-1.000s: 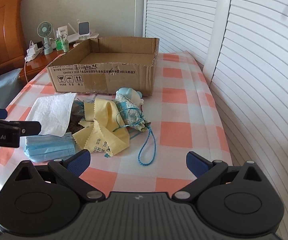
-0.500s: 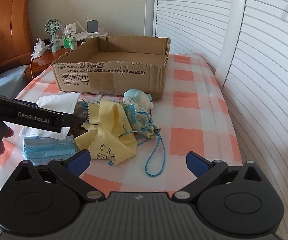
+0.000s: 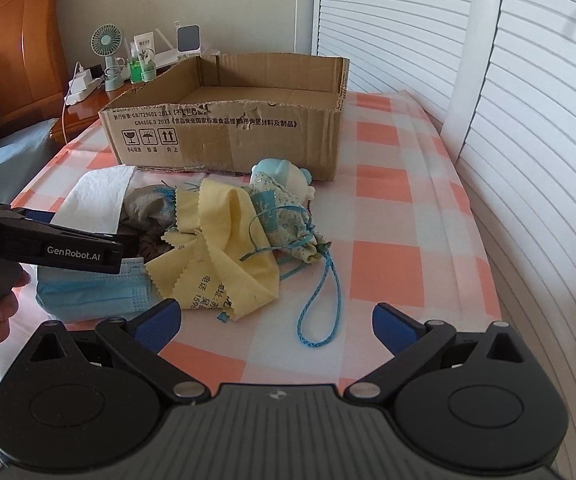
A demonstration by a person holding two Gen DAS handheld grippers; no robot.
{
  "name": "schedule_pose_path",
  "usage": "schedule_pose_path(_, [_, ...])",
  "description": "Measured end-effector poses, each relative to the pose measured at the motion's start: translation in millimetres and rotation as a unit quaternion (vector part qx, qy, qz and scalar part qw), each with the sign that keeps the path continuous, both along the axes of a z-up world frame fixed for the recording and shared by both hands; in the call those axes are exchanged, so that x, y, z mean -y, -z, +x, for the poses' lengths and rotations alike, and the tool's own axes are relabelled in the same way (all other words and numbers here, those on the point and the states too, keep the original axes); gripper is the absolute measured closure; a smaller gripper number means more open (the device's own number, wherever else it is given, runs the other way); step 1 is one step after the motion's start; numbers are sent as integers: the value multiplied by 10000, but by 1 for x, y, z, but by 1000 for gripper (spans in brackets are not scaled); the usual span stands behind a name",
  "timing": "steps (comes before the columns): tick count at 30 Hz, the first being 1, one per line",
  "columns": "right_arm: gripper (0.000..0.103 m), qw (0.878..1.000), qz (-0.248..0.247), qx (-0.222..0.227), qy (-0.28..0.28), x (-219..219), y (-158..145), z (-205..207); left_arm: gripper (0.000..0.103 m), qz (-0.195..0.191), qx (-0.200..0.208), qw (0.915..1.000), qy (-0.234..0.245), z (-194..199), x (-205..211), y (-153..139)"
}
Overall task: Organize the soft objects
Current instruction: 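Move the left gripper to the white cloth and close on it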
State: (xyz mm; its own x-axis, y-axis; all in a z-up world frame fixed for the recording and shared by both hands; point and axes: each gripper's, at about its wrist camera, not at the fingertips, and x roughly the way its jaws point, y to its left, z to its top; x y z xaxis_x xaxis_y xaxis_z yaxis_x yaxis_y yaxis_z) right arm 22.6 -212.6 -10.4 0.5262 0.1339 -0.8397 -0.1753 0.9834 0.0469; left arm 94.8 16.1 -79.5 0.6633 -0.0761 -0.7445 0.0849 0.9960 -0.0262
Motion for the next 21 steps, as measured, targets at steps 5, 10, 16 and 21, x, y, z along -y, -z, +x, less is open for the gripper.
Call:
schedule_pose_path(5, [0, 10000, -11, 11, -47, 0, 0, 1, 0, 0, -12, 10000, 21, -2, -1, -1])
schedule_pose_path(10, [0, 9999, -70, 33, -107, 0, 0, 2, 1, -308, 60, 9994, 171, -5, -15, -11])
schedule_pose_path(16, [0, 9998, -50, 49, -170, -4, 0, 5, 1, -424, 111, 9988, 222, 4, -27, -17])
schedule_pose_path(21, [0, 9997, -51, 35, -225, -10, 1, 9, 11, -535, 151, 9983, 145, 7, -32, -17])
